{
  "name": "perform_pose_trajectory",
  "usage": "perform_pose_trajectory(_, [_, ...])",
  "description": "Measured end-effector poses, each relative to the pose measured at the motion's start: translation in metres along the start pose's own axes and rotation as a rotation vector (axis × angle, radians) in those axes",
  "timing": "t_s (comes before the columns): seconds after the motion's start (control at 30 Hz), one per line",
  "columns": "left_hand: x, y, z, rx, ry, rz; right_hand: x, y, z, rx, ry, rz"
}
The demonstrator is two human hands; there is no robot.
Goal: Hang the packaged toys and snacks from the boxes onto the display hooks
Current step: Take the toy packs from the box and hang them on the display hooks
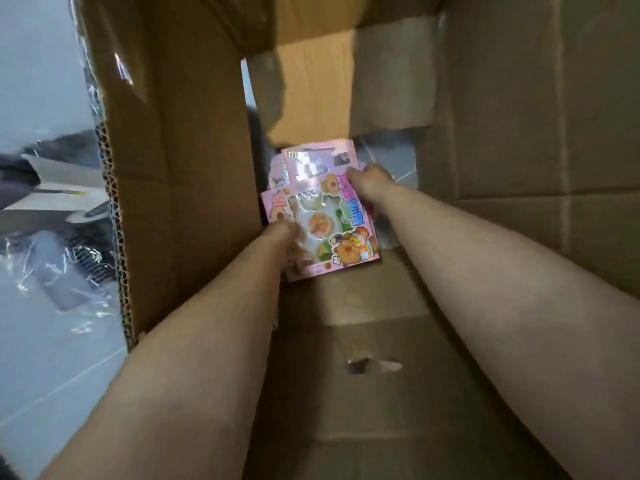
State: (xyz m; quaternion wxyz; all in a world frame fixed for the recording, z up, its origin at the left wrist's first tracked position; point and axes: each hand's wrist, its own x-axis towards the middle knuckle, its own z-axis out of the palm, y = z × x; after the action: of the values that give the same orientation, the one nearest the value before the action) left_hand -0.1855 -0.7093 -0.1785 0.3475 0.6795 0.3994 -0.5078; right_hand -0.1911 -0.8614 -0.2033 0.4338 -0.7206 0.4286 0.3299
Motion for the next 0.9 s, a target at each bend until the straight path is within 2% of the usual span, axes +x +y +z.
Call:
perform_pose_trajectory(0.1, [0.007, -0.006, -0.003, 0.006, -0.038, -0.012, 0.011, 0.003, 0.008, 0.055, 0.039, 0.032])
perform_pose_trajectory(0.2, [0.020, -0.008, -0.002, 0.081, -0.089, 0.075, 0.015, 0.004, 0.005, 0.160, 0.022, 0.083])
perform_pose_trajectory(0.3, [0.012, -0.015, -0.004, 0.138, -0.066, 0.107, 0.046, 0.025, 0.007, 0.332, -0.063, 0.173])
perform_pose_trajectory(0.37, [-0.004, -0.017, 0.000, 0.151, -0.012, 0.169, 0.030, 0.022, 0.000, 0.309, -0.023, 0.210])
perform_pose_trajectory(0.47, [-0.042, -0.011, 0.009, 0.398, 0.192, 0.320, -0.002, 0.021, -0.007, -0.023, 0.295, 0.151])
perform_pose_trajectory(0.53, [-0.072, 0.001, 0.015, 0.568, 0.282, 0.433, -0.019, 0.017, -0.008, -0.262, 0.439, -0.039])
perform_pose_trajectory(0.57, [-0.083, 0.008, 0.016, 0.639, 0.289, 0.452, -0.023, 0.011, -0.008, -0.375, 0.456, -0.180])
perform_pose_trajectory(0.67, [-0.085, 0.025, 0.007, 0.809, 0.220, 0.308, -0.017, -0.022, 0.001, -0.671, 0.297, -0.604])
perform_pose_trajectory(0.77, [-0.081, 0.033, -0.004, 1.111, 0.066, 0.241, -0.010, -0.064, 0.025, -1.121, 0.029, -0.944])
perform_pose_trajectory(0.8, [-0.076, 0.035, -0.007, 1.184, 0.051, 0.256, -0.005, -0.070, 0.036, -1.257, -0.061, -0.981])
perform_pose_trajectory(0.83, [-0.074, 0.037, -0.010, 1.216, 0.042, 0.276, 0.004, -0.073, 0.048, -1.332, -0.123, -0.930])
perform_pose_trajectory(0.87, [-0.070, 0.039, -0.014, 1.239, 0.045, 0.288, 0.013, -0.072, 0.059, -1.425, -0.158, -0.799])
perform_pose_trajectory(0.9, [-0.069, 0.041, -0.020, 1.254, 0.078, 0.277, 0.020, -0.071, 0.072, -1.580, -0.222, -0.768])
